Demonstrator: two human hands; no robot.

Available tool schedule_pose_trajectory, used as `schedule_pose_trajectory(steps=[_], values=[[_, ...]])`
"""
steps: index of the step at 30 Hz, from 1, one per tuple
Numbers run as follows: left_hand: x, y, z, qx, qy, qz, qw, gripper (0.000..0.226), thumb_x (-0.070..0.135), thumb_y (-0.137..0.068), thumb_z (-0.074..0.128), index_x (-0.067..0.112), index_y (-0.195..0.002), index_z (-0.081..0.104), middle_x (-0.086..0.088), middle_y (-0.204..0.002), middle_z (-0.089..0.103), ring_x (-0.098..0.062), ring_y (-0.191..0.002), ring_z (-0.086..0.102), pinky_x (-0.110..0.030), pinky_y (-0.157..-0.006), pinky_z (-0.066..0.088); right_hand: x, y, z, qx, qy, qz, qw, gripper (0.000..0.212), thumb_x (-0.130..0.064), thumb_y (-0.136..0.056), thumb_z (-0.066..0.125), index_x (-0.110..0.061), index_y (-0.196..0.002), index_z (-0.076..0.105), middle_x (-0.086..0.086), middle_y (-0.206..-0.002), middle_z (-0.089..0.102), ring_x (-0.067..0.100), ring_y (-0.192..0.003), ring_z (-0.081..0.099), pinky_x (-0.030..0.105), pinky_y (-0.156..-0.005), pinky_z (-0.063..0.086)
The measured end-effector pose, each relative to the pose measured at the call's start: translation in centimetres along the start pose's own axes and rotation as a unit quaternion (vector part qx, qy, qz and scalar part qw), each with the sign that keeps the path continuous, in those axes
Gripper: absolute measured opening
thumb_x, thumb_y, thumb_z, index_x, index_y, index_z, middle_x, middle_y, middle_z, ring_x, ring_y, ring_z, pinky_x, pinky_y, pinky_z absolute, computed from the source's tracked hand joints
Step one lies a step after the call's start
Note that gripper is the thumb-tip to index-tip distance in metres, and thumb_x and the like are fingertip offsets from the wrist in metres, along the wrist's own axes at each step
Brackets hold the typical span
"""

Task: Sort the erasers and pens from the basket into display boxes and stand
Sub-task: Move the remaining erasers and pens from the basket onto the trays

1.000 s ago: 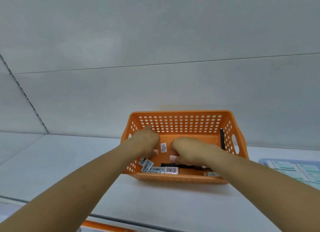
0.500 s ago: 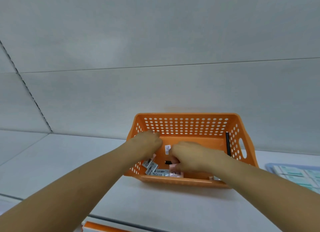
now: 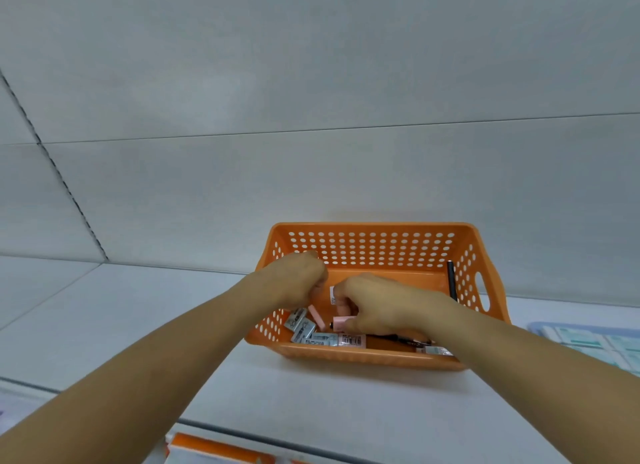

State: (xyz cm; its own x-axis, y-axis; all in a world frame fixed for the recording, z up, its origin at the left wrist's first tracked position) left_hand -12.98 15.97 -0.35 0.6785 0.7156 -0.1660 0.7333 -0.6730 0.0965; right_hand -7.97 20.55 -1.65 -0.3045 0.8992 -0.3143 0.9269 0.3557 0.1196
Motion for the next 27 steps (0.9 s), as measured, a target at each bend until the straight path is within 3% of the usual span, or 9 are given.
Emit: schedule_pose_trajectory(steps=[7, 11, 14, 19, 24, 27], values=[[-0.4, 0.0, 0.1, -0.014, 0.103, -0.015, 0.994, 0.025, 0.003, -0.086, 0.062, 0.021, -0.104, 0.062, 0.001, -0.113, 0.056, -0.015, -0.098, 0.053, -0.023, -0.077, 0.043, 0.3, 0.0, -0.2, -0.026, -0.011, 0.015, 0.999, 0.013, -0.032, -0.087, 0.067, -0.02, -0.086, 0.063, -0.008, -0.08, 0.06, 0.009, -0.071, 0.054, 0.026, -0.062, 0.044], [0.2, 0.5, 2.5, -0.099, 0.106, -0.001, 0.989, 0.035, 0.006, -0.088, 0.062, 0.025, -0.117, 0.064, 0.002, -0.122, 0.058, -0.018, -0.107, 0.055, -0.026, -0.083, 0.045, 1.1, 0.7, 1.8, -0.106, -0.024, 0.036, 0.993, 0.017, -0.036, -0.087, 0.069, -0.019, -0.087, 0.067, -0.003, -0.084, 0.069, 0.012, -0.077, 0.062, 0.029, -0.068, 0.05], [0.4, 0.7, 3.7, -0.137, 0.082, -0.003, 0.987, 0.042, 0.014, -0.086, 0.07, 0.026, -0.125, 0.061, 0.001, -0.123, 0.055, -0.017, -0.103, 0.053, -0.025, -0.083, 0.043, 1.0, 0.9, 1.9, -0.077, 0.031, 0.029, 0.996, 0.018, -0.038, -0.087, 0.068, -0.02, -0.088, 0.066, -0.003, -0.089, 0.064, 0.015, -0.083, 0.059, 0.03, -0.071, 0.049], [0.9, 0.6, 4.2, -0.155, 0.078, 0.004, 0.985, 0.043, 0.021, -0.082, 0.076, 0.023, -0.121, 0.06, 0.001, -0.117, 0.061, -0.016, -0.096, 0.055, -0.026, -0.083, 0.047, 0.8, 0.5, 1.5, -0.041, 0.051, 0.03, 0.997, 0.023, -0.029, -0.083, 0.071, -0.014, -0.098, 0.064, 0.0, -0.091, 0.062, 0.019, -0.083, 0.06, 0.035, -0.074, 0.054], [0.9, 0.3, 4.4, -0.16, 0.102, 0.025, 0.981, 0.024, 0.024, -0.078, 0.079, 0.026, -0.092, 0.06, 0.009, -0.093, 0.06, -0.012, -0.086, 0.057, -0.029, -0.082, 0.052, 0.8, -0.2, 3.2, -0.099, 0.023, 0.036, 0.994, 0.021, -0.026, -0.083, 0.068, -0.014, -0.1, 0.066, 0.003, -0.096, 0.064, 0.022, -0.088, 0.06, 0.04, -0.079, 0.053], [1.0, 0.5, 4.7, -0.175, 0.102, 0.035, 0.979, 0.026, 0.024, -0.079, 0.078, 0.025, -0.1, 0.063, 0.008, -0.097, 0.062, -0.013, -0.088, 0.059, -0.032, -0.087, 0.054, 0.6, -0.4, 3.7, -0.118, 0.031, 0.033, 0.992, 0.021, -0.027, -0.086, 0.066, -0.009, -0.098, 0.066, 0.008, -0.096, 0.065, 0.022, -0.083, 0.058, 0.039, -0.076, 0.052]])
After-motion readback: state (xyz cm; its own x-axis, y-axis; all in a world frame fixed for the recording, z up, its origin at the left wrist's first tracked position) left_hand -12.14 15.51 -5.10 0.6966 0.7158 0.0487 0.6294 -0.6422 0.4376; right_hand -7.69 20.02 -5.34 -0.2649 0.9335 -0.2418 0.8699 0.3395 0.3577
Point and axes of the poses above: each hand's wrist, its own y-axis away from the middle knuckle, its own z-axis out of the palm, x = y × z, the point moved 10 cm from there along -y, towards the middle knuckle
